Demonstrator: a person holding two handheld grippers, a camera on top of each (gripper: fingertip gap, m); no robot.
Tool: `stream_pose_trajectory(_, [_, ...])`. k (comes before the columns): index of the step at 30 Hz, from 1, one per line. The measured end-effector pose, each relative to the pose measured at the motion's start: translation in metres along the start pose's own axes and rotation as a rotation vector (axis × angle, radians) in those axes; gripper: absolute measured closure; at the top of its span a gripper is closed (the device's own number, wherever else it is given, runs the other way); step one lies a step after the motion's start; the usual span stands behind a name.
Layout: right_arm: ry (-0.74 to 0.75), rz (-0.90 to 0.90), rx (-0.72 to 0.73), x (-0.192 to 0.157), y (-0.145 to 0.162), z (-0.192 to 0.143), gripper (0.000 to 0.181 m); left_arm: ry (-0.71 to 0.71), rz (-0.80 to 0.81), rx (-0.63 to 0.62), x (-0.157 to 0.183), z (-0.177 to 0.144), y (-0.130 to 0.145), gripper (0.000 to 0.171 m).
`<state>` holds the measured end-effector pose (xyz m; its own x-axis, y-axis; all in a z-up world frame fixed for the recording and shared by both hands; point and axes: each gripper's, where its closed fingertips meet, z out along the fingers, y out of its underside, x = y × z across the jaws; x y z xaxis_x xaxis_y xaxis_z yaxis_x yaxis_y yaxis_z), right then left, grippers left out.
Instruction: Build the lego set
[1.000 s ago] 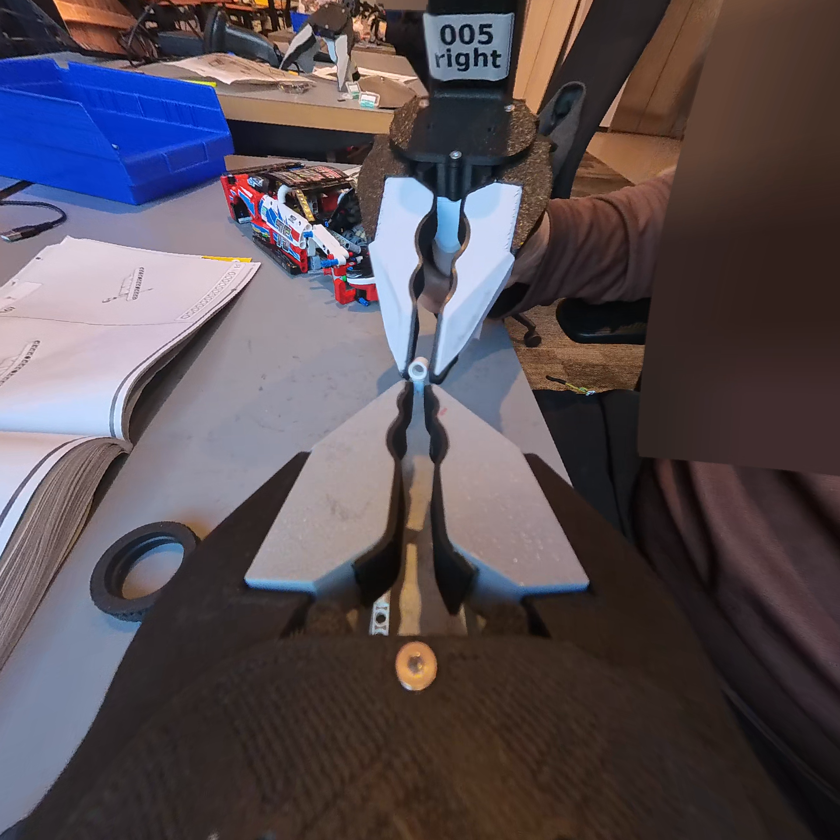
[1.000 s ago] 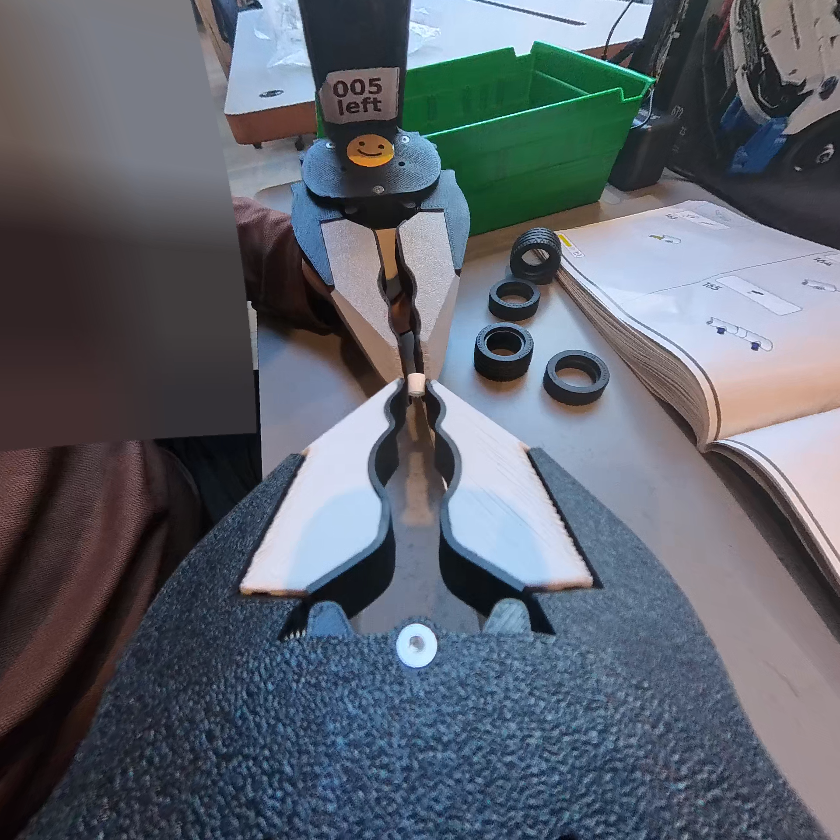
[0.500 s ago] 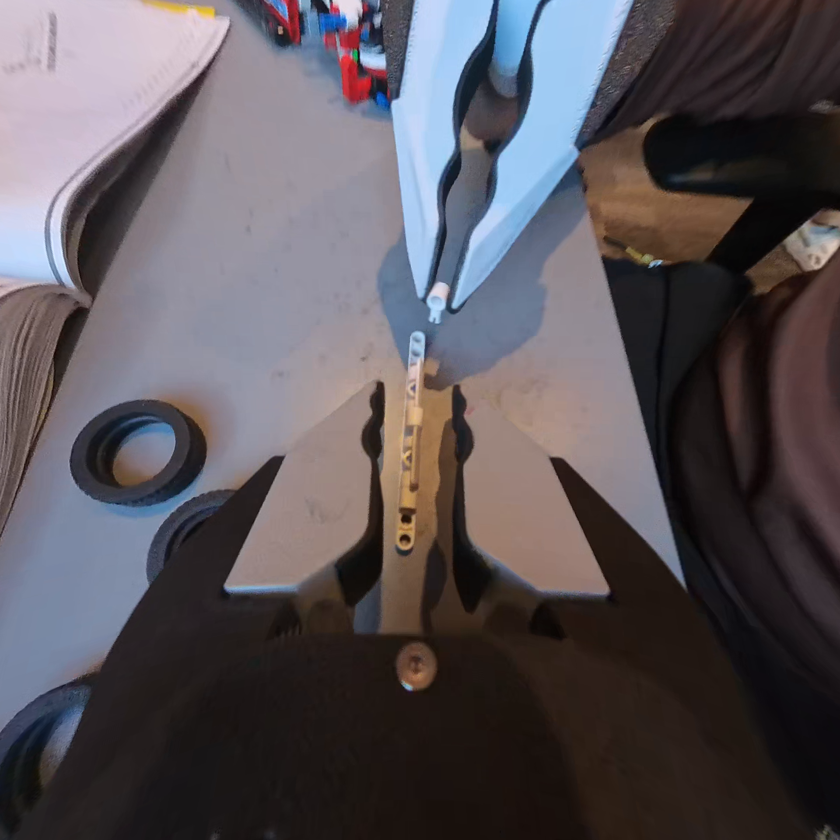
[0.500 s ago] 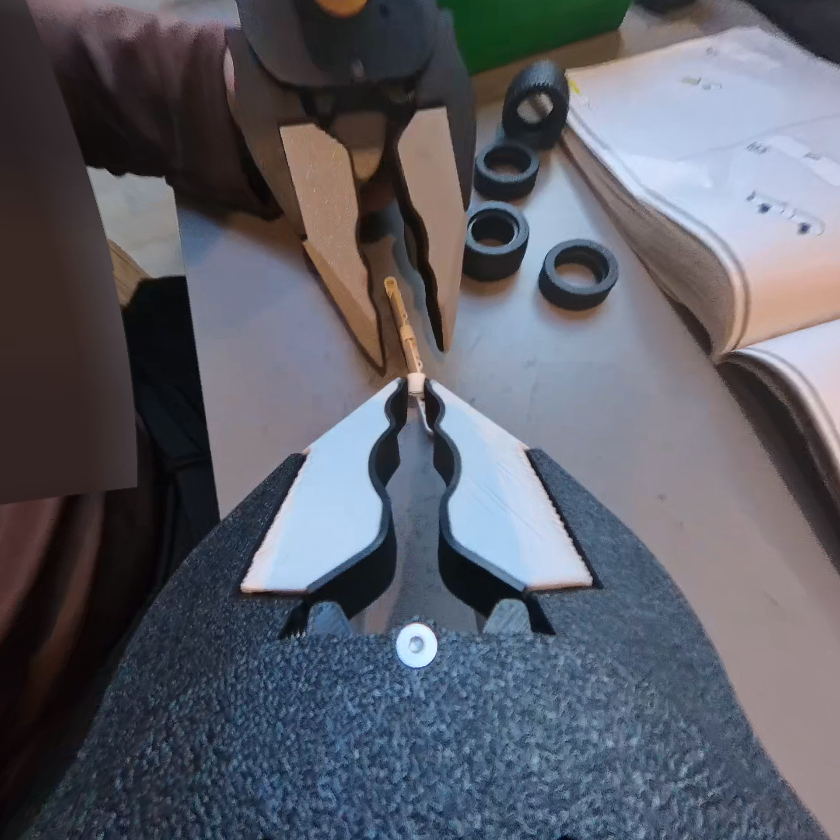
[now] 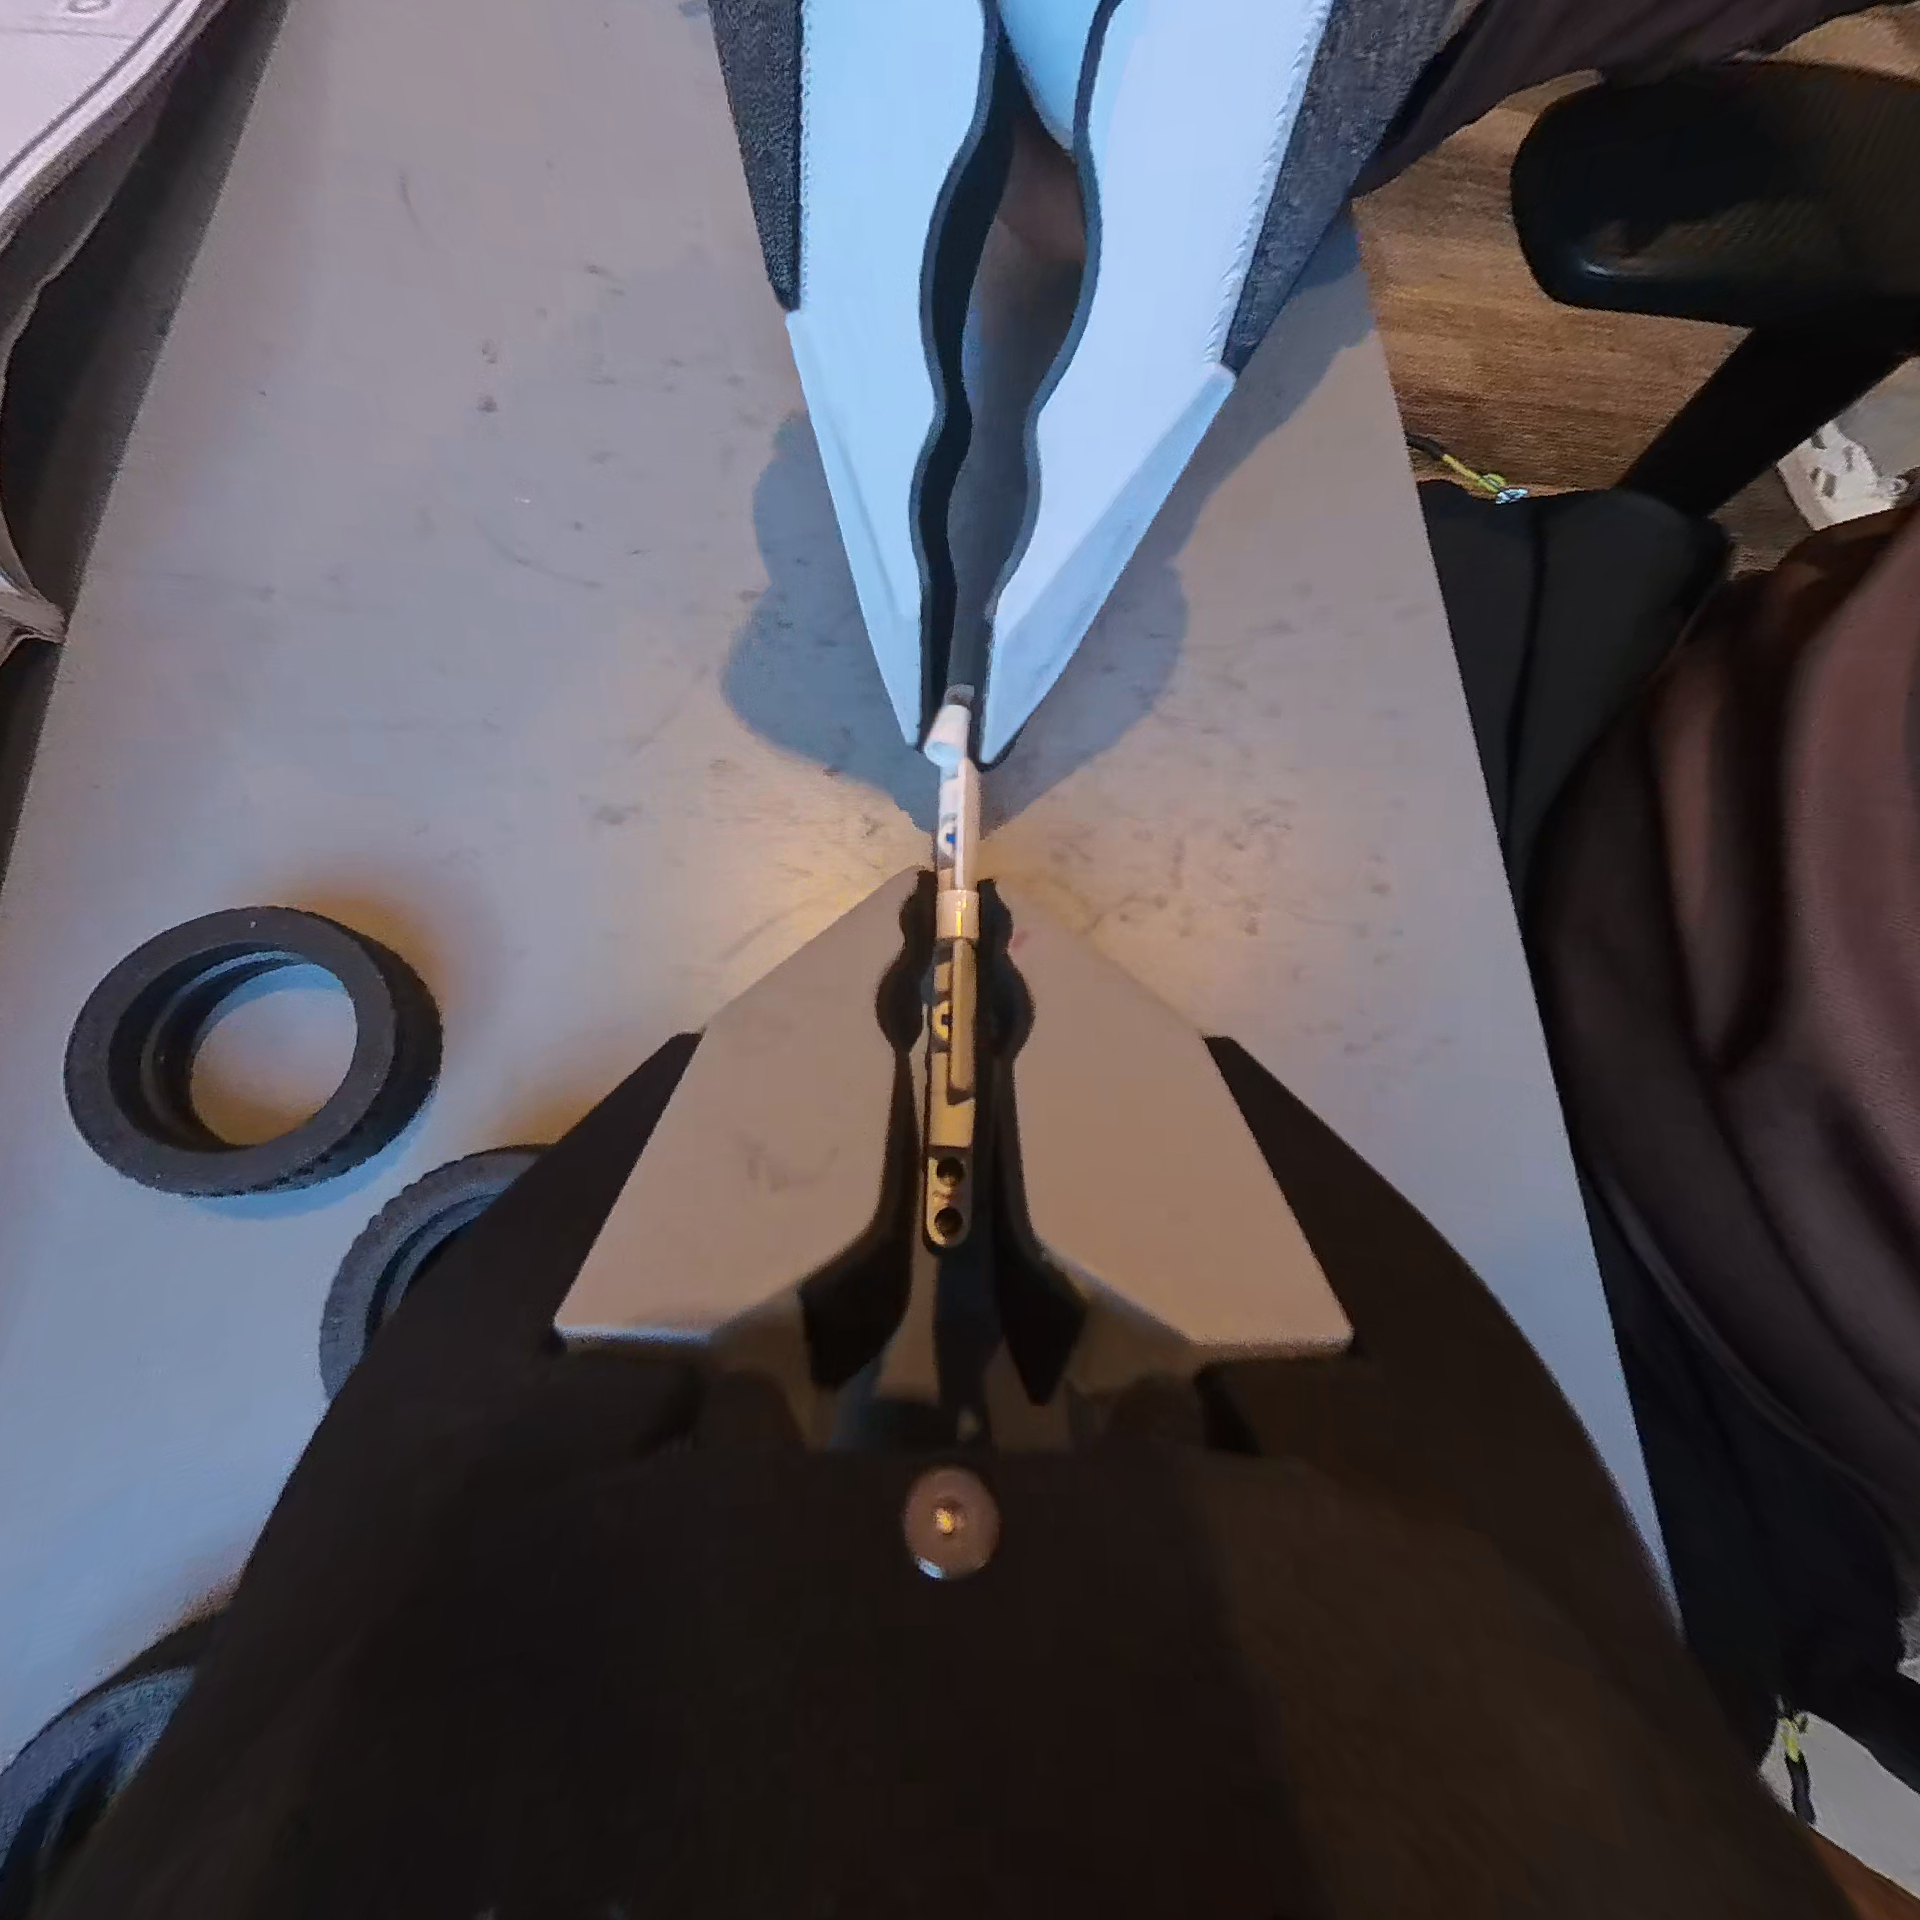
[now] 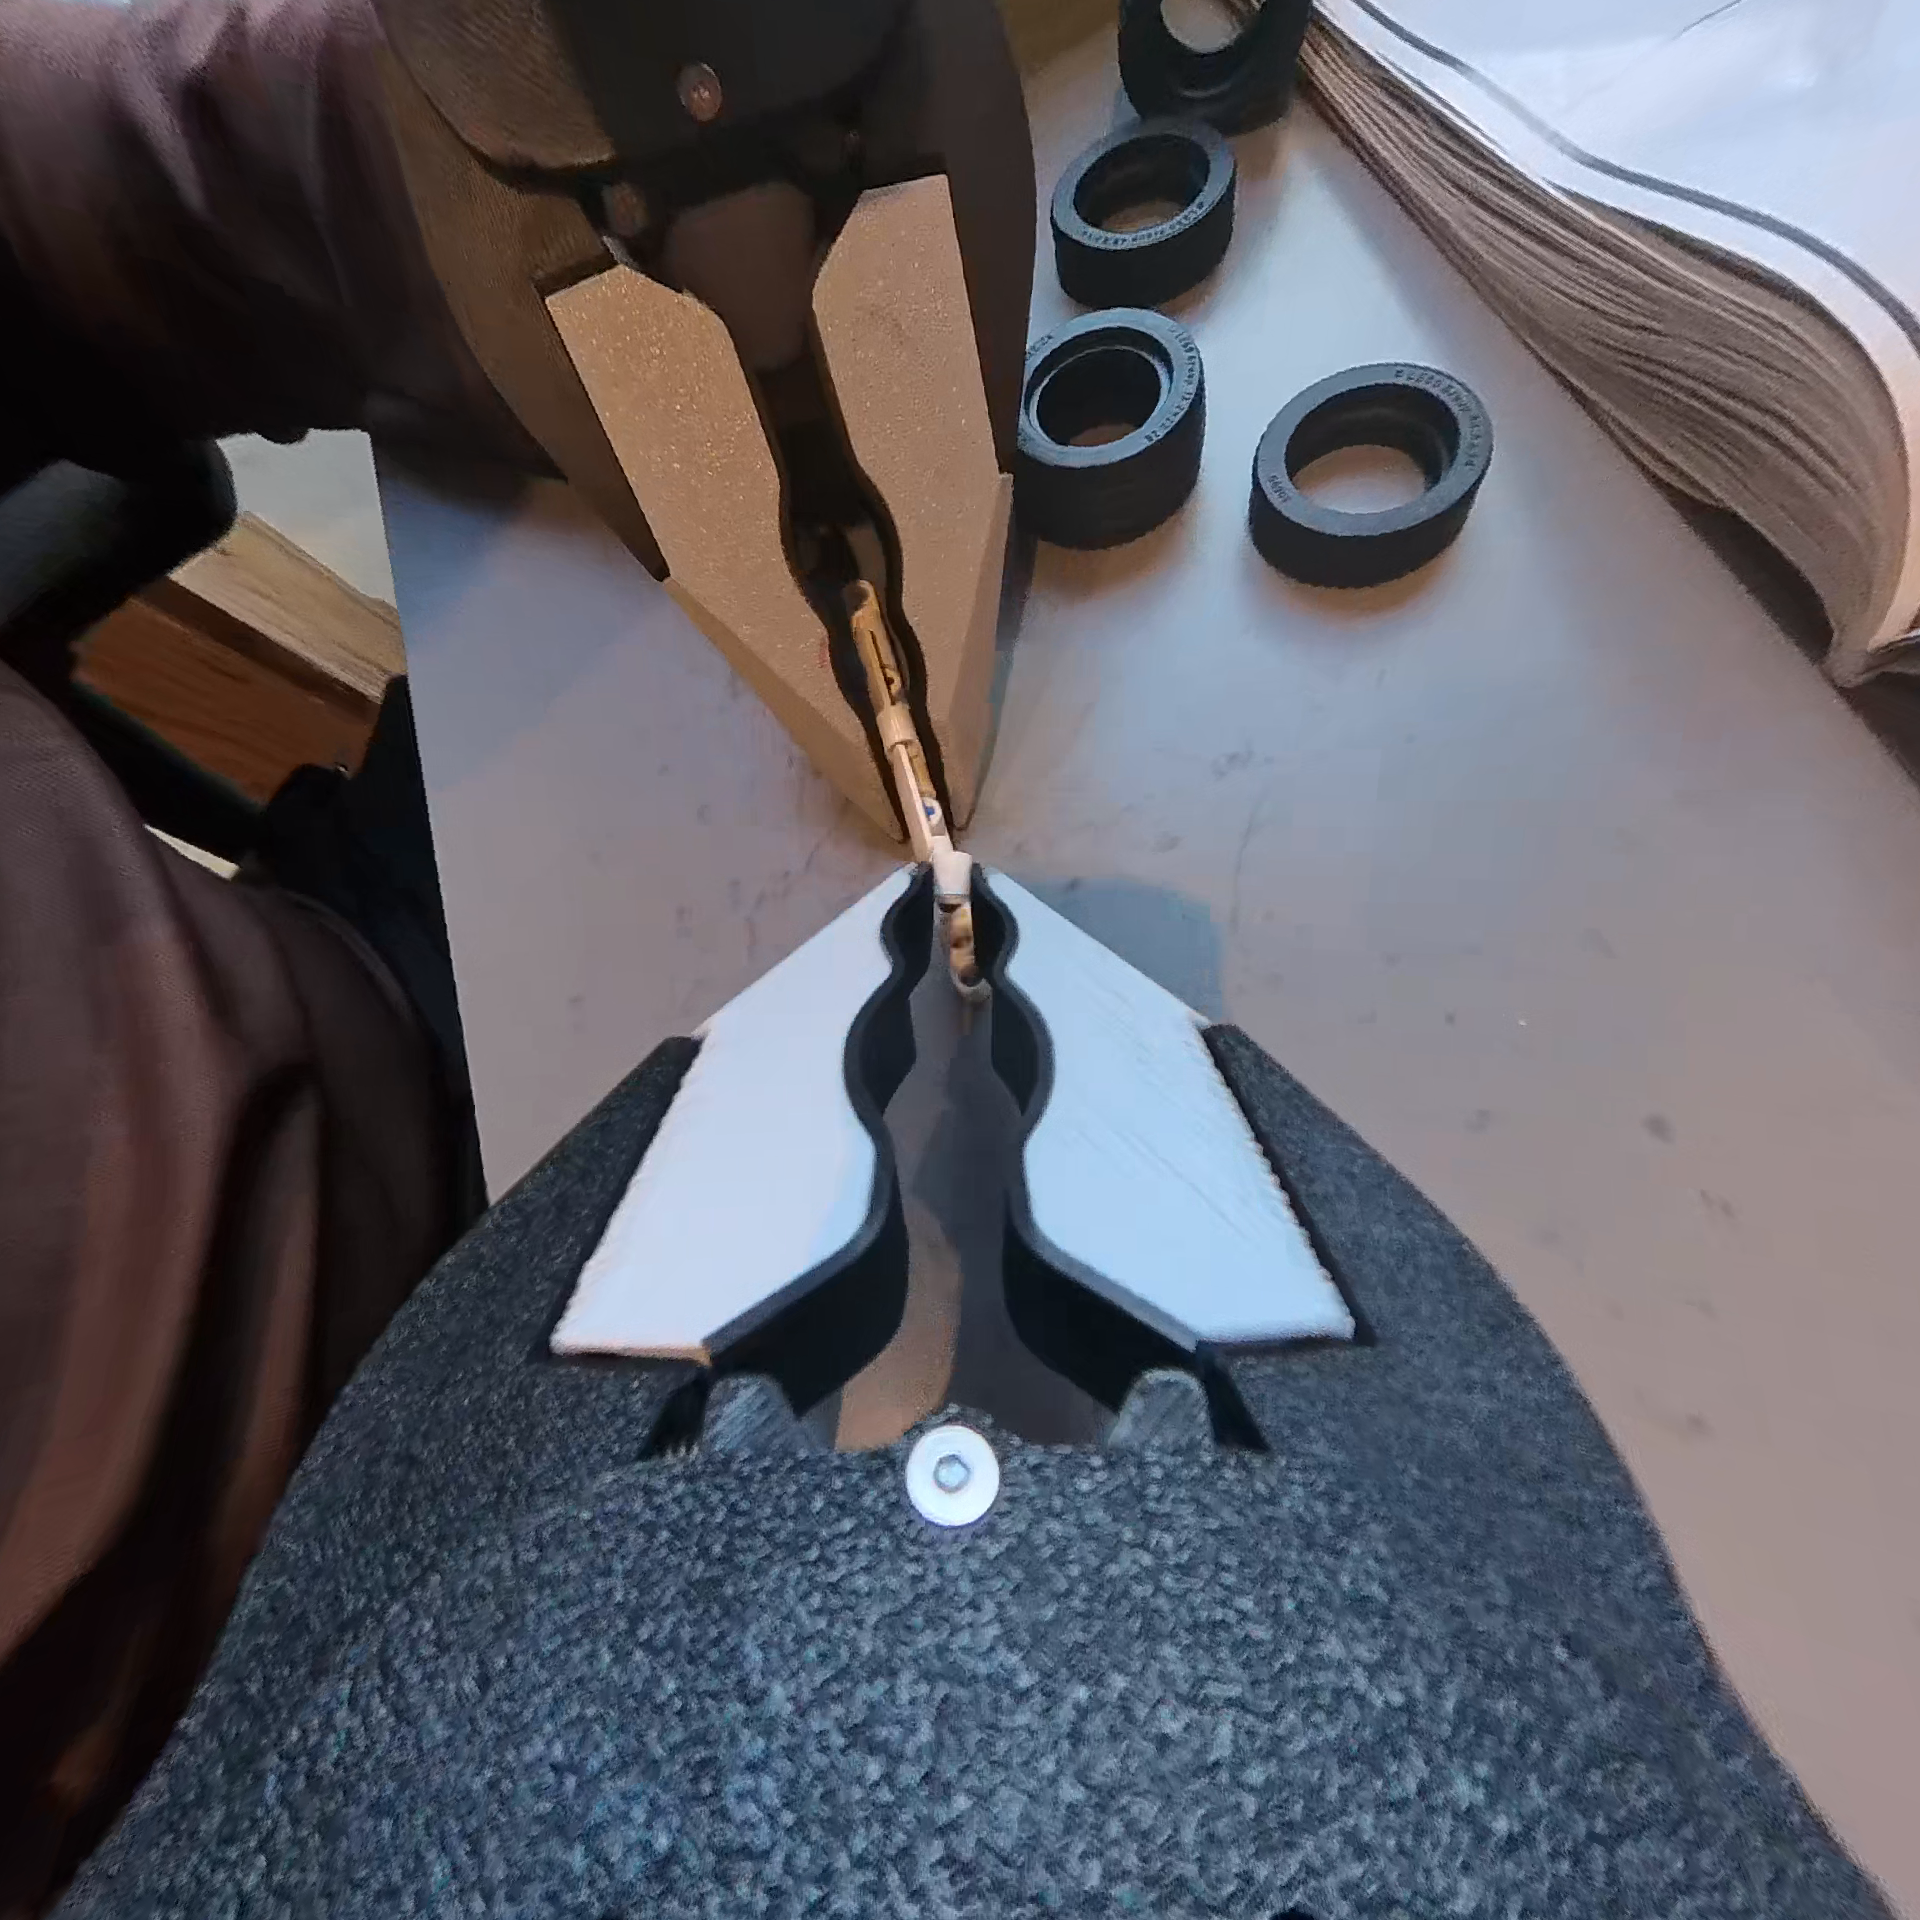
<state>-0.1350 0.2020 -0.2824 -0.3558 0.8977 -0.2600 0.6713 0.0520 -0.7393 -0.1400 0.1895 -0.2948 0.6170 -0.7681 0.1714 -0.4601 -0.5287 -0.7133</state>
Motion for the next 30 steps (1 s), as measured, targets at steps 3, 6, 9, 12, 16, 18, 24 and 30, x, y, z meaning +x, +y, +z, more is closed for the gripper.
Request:
stream_pose_trajectory(3, [-0.033, 0.046, 0.015, 0.0001, 0.0003, 0.0002, 0.174, 0.023, -0.009, -0.001, 0.0001, -0.0002, 0.0001, 0.167])
stream_pose_trajectory(6, [-0.046, 0.034, 0.001, -0.0013, 0.0026, 0.0006, 0.174, 0.042, -0.009, -0.004, 0.0002, -0.0003, 0.0005, 0.167])
stream_pose_trajectory(9, [-0.032, -0.023, -0.013, -0.0009, 0.0019, 0.0017, 0.174, 0.048, -0.005, -0.005, 0.0002, -0.0004, 0.0006, 0.167])
stream_pose_trajectory(12, [0.027, -0.158, -0.073, 0.0000, 0.0031, 0.0023, 0.174, 0.051, -0.005, -0.006, 0.0002, -0.0004, 0.0007, 0.167])
stream_pose_trajectory(16, [0.140, -0.399, -0.149, -0.0007, 0.0029, 0.0023, 0.174, 0.060, -0.015, -0.006, 0.0002, -0.0004, 0.0008, 0.167])
stream_pose_trajectory(18, [0.180, -0.508, -0.189, -0.0009, 0.0030, 0.0024, 0.174, 0.054, -0.009, -0.006, 0.0001, -0.0004, 0.0009, 0.167])
stream_pose_trajectory(24, [0.173, -0.569, -0.288, -0.0014, 0.0051, 0.0026, 0.175, 0.061, -0.013, -0.006, 0.0002, -0.0006, 0.0007, 0.167])
stream_pose_trajectory(30, [-0.035, -0.243, -0.273, -0.0057, 0.0071, 0.0040, 0.174, 0.059, -0.010, -0.009, 0.0000, -0.0007, 0.0013, 0.167])
